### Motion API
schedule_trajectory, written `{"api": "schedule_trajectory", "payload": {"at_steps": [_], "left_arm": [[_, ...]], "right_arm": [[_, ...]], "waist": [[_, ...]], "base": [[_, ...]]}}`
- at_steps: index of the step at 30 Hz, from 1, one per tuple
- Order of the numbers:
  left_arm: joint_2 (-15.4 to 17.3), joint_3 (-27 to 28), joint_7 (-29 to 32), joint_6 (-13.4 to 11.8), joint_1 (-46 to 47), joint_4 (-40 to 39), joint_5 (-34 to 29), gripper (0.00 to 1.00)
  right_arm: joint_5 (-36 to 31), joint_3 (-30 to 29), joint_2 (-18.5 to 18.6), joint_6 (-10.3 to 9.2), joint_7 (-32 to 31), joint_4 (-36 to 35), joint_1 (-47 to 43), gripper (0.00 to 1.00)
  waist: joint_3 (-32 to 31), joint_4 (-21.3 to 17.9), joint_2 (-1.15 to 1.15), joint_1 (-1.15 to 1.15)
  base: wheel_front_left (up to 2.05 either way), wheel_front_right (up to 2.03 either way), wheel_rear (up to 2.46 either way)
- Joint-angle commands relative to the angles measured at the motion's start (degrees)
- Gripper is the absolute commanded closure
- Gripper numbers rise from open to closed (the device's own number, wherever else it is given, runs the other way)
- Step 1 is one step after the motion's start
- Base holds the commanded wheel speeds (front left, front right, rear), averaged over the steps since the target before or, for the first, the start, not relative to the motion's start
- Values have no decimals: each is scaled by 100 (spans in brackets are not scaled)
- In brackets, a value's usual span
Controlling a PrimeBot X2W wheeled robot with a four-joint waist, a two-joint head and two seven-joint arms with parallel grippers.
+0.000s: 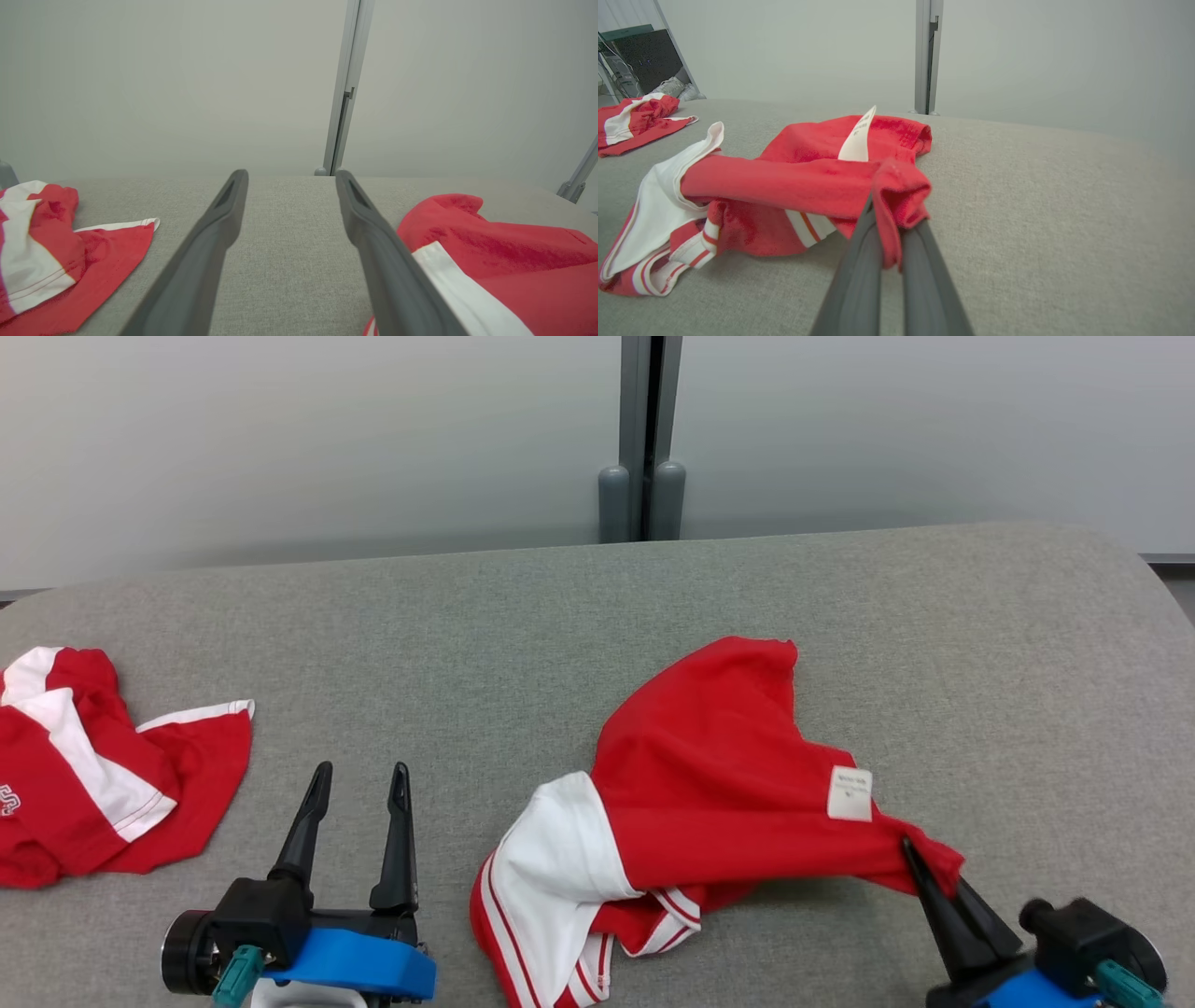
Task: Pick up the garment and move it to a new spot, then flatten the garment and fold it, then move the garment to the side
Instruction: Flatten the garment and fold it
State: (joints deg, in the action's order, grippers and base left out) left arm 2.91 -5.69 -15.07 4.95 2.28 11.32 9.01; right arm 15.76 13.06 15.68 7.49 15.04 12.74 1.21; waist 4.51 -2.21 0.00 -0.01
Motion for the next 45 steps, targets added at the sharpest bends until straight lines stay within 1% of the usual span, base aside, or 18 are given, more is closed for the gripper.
{"api": "schedule_trajectory", "payload": {"at_steps": [1, 5, 7, 9, 10, 11, 12, 17, 19, 21, 23, 28, 31, 34, 39, 45], "left_arm": [[-3, 5, -15, 1, 26, 15, -30, 0], [-3, -3, -16, 29, 44, 30, -48, 0], [-3, -7, -16, 44, 26, 43, -52, 0], [-4, -6, -16, 51, -9, 54, -69, 0], [-3, -3, -16, 58, -33, 56, -72, 0], [-4, 8, -15, 61, -58, 62, -72, 0], [-3, 20, -15, 64, -79, 65, -74, 0], [-3, 33, -15, 89, -154, 90, -91, 0], [-3, 28, -15, 97, -155, 86, -97, 0], [-3, 19, -16, 93, -157, 86, -107, 0], [-4, 21, -15, 102, -154, 92, -107, 0], [-3, 50, -16, 110, -176, 87, -122, 0], [-3, 49, -16, 117, -193, 98, -137, 0], [-4, 56, -16, 124, -199, 112, -150, 0], [-4, 65, -16, 133, -192, 123, -162, 0], [12, 12, -16, 159, -69, 173, -214, 0]], "right_arm": [[12, -85, 77, 1, 20, -60, -194, 100], [32, -419, 154, 1, 17, -61, -766, 100], [33, -651, 158, 1, 17, 64, -983, 100], [91, -848, 84, 1, 18, 196, -1112, 100], [100, -917, 45, 1, 18, 249, -1142, 84], [88, -1001, -11, 1, 19, 244, -1134, 13], [77, -1067, -53, 1, 19, 242, -1132, 0], [-74, -1818, -362, 1, 20, -308, -1012, 0], [-123, -2033, -496, 2, 20, -585, -987, 0], [-168, -2125, -622, 2, 19, -855, -952, 0], [-227, -2086, -743, 2, 19, -1086, -918, 0], [-406, -1676, -1005, 1, 19, -1446, -739, 0], [-667, -1319, -1086, 2, 20, -1423, -665, 0], [-675, -1136, -1154, 1, 20, -1265, -624, 0], [-760, -1064, -1215, 1, 20, -1146, -600, 0], [-769, -1079, -1232, 2, 20, -1086, -570, 0]], "waist": [[-22, -42, 0, 1], [-20, -78, 0, 1], [-28, -81, 0, 1], [-40, -82, 0, 1], [-48, -84, 0, 1], [-59, -90, 0, 1], [-70, -98, 0, 1], [-168, -103, 0, 1], [-189, -89, 0, 1], [-208, -71, 0, 1], [-222, -52, 0, 1], [-236, -3, 0, 1], [-244, 37, 0, 1], [-259, 80, 0, 1], [-258, 117, 0, 1], [-238, 69, 0, 1]], "base": [[0, 0, 0], [0, 0, 0], [0, 0, 0], [0, 0, 0], [0, 0, 0], [0, 0, 0], [0, 0, 0], [0, 0, 0], [0, 0, 0], [0, 0, 0], [0, 0, 0], [0, 0, 0], [0, 0, 0], [0, 0, 0], [0, 0, 0], [0, 0, 0]]}}
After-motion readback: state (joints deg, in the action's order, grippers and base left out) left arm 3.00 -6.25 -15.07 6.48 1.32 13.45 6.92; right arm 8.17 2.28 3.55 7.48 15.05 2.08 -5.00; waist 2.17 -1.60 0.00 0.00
